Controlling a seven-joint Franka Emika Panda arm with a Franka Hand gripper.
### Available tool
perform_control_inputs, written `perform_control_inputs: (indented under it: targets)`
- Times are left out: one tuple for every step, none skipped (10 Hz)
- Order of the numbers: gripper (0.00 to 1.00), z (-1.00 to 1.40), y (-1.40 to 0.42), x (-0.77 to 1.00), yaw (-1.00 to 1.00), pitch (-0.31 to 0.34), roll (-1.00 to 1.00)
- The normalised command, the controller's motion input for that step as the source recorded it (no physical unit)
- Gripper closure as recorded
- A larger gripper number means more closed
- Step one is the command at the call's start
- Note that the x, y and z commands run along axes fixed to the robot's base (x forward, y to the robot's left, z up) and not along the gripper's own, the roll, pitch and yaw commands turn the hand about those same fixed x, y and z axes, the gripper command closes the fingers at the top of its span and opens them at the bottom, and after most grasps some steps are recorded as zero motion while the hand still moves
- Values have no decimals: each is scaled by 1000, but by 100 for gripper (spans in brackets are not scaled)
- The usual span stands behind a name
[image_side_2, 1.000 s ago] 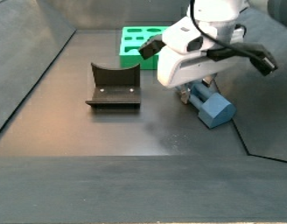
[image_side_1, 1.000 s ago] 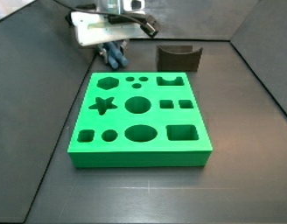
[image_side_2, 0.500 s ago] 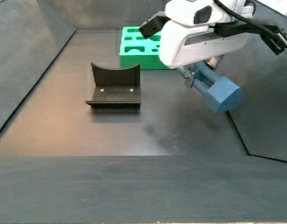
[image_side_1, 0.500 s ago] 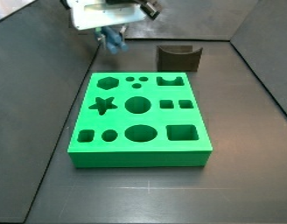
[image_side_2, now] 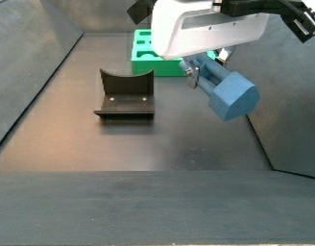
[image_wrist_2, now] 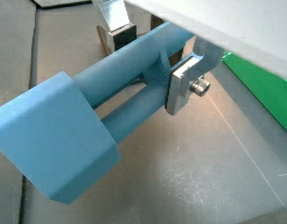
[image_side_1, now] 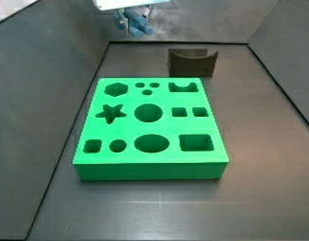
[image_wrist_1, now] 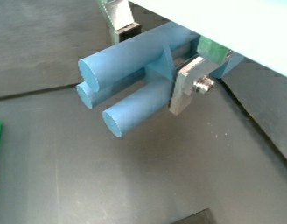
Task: Pick up the 3 prong object. Move up. Rotate the 3 prong object. Place the 3 prong object on the fixture. Regrasp the 3 prong object. Move to above the board. Insert the 3 prong object.
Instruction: Rotate the 3 prong object.
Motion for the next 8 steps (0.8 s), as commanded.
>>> perform_control_inputs:
  targets:
    - [100, -20, -14, -2, -1000, 0, 0]
    - [100, -17, -9, 0, -1000, 0, 0]
    - [100, -15, -5, 0, -1000, 0, 0]
    - [100, -12, 0, 3, -1000, -1, 0]
    - [100, -11, 2, 3, -1000, -1, 0]
    - [100, -10, 6, 3, -1000, -1, 0]
    - [100, -10, 5, 4, -1000, -1, 0]
    - [100, -9, 7, 4, -1000, -1, 0]
